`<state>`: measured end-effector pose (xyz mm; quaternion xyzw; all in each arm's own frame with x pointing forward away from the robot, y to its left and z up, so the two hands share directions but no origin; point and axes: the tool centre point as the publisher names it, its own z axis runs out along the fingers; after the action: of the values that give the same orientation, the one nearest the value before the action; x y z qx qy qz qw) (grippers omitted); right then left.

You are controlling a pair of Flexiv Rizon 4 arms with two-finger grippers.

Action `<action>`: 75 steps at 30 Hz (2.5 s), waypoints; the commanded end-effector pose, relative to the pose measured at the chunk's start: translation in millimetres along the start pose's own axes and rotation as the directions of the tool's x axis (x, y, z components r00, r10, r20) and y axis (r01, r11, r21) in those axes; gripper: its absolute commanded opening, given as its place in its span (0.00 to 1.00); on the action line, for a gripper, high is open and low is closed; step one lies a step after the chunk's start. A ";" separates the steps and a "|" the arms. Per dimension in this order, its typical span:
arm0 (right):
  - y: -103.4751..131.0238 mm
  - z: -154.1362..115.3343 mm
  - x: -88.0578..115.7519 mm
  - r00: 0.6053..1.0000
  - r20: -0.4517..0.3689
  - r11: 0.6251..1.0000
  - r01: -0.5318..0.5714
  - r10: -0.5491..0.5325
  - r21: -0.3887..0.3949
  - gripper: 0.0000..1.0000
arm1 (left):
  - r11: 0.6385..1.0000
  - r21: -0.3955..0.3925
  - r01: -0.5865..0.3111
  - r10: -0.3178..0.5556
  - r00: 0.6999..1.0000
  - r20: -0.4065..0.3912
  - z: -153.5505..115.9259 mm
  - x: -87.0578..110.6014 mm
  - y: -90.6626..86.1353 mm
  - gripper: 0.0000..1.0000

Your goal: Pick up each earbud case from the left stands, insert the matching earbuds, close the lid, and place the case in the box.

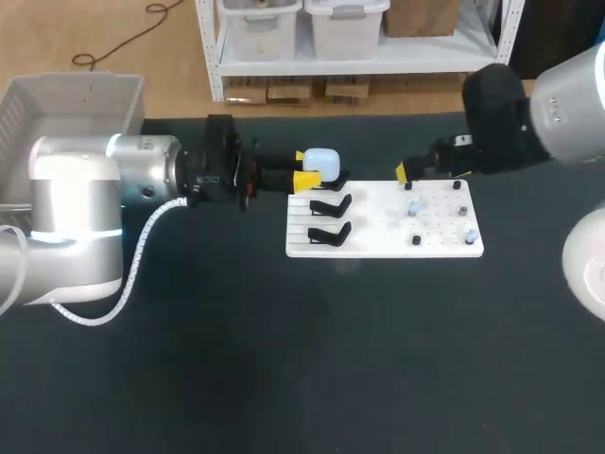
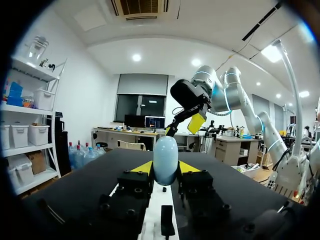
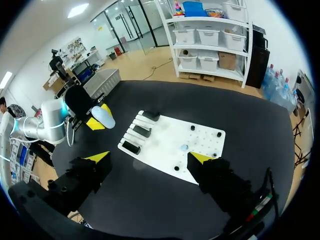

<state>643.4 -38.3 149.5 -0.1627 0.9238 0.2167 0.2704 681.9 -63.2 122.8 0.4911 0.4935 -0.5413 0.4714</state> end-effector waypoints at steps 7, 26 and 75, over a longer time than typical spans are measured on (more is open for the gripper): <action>28.7 9.4 -4.9 1.000 -0.019 0.998 0.001 0.000 0.060 1.00 | 1.000 0.010 -0.003 0.003 1.000 -0.004 0.1 2.7 3.3 0.00; 64.5 39.0 -19.6 0.990 -0.135 0.999 0.046 -0.043 0.024 1.00 | 1.000 0.010 -0.003 0.003 1.000 -0.004 0.1 2.7 3.3 0.00; 51.8 75.9 -37.2 0.981 -0.193 0.999 0.011 -0.003 0.039 1.00 | 1.000 0.010 -0.003 0.003 1.000 -0.004 0.1 2.7 3.3 0.00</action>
<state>681.3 49.8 129.8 -0.1808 0.9490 0.1806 0.1849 684.8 -63.5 120.2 0.4947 0.4915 -0.5416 0.4694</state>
